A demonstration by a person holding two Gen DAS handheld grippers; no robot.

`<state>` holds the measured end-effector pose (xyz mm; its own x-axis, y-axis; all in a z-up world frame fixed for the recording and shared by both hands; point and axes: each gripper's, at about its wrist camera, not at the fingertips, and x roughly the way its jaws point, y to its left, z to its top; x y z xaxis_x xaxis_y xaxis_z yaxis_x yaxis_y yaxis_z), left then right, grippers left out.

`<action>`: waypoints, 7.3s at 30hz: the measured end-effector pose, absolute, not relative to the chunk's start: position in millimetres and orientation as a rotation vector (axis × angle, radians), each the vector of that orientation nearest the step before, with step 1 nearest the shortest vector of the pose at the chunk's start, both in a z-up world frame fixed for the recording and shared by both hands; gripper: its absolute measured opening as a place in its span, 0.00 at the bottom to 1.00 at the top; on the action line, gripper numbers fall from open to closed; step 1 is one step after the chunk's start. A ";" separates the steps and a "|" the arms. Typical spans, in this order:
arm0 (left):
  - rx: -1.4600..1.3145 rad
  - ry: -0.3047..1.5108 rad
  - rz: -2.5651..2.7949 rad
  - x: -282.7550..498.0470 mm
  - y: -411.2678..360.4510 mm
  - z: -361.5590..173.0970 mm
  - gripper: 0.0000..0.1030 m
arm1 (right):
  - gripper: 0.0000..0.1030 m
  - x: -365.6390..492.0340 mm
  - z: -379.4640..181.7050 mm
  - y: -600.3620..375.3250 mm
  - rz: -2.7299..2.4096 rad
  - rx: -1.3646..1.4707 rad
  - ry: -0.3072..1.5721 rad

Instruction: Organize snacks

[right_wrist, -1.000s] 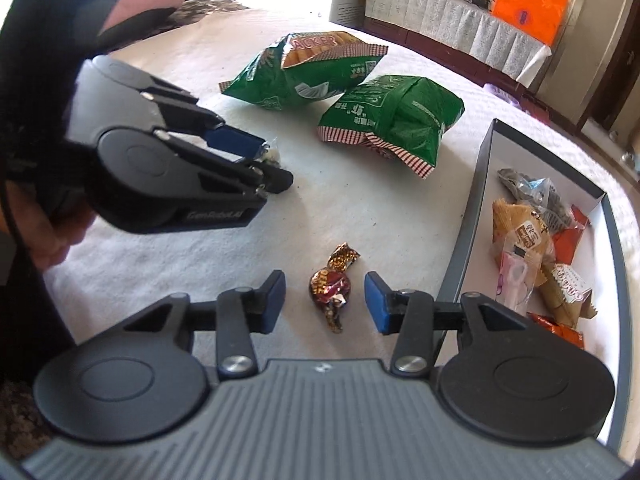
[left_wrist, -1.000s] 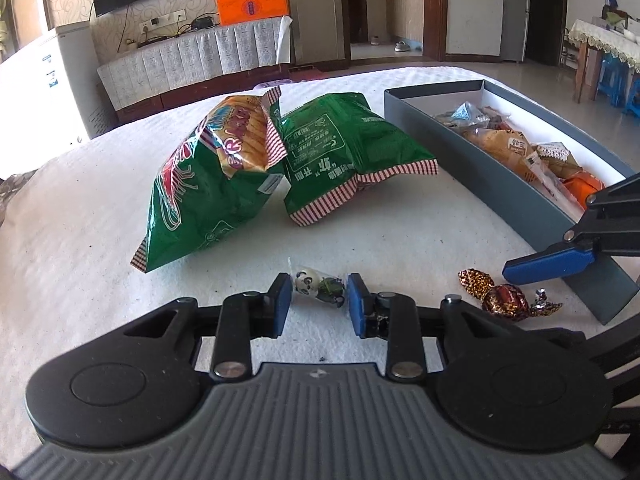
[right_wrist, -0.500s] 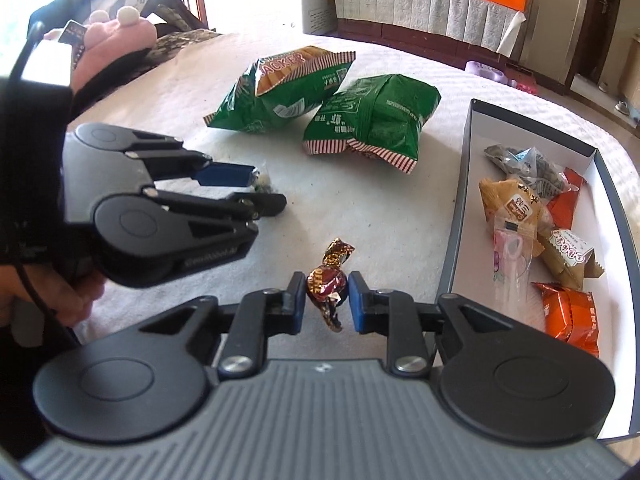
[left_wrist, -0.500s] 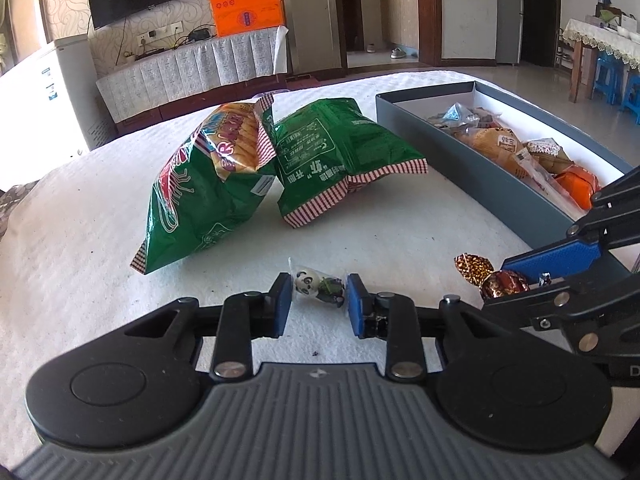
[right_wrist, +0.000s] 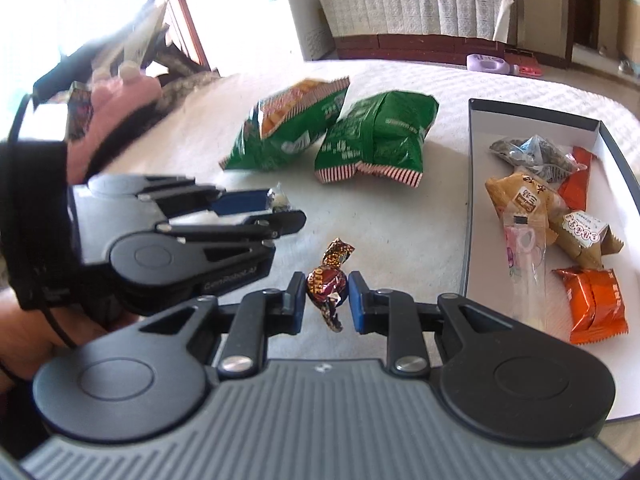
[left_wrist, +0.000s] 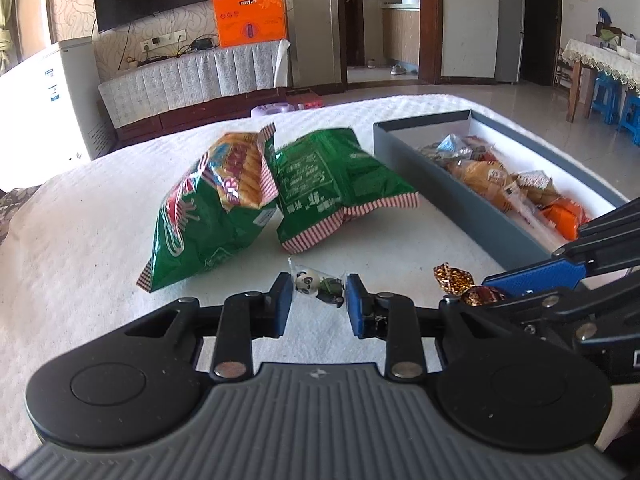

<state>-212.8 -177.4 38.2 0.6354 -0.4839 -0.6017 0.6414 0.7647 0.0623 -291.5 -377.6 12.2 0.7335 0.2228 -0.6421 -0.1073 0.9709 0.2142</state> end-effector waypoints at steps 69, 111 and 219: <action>0.264 0.549 -0.934 -273.0 -348.5 42.2 0.34 | 0.25 -368.7 52.7 -499.7 -0.174 0.258 0.440; 0.278 0.586 -0.967 -285.3 -357.5 27.7 0.59 | 0.25 -361.2 43.3 -498.7 -0.148 0.252 0.497; 0.300 0.473 -0.811 -276.6 -239.7 53.7 0.92 | 0.32 -298.9 32.2 -431.9 -0.099 0.286 0.529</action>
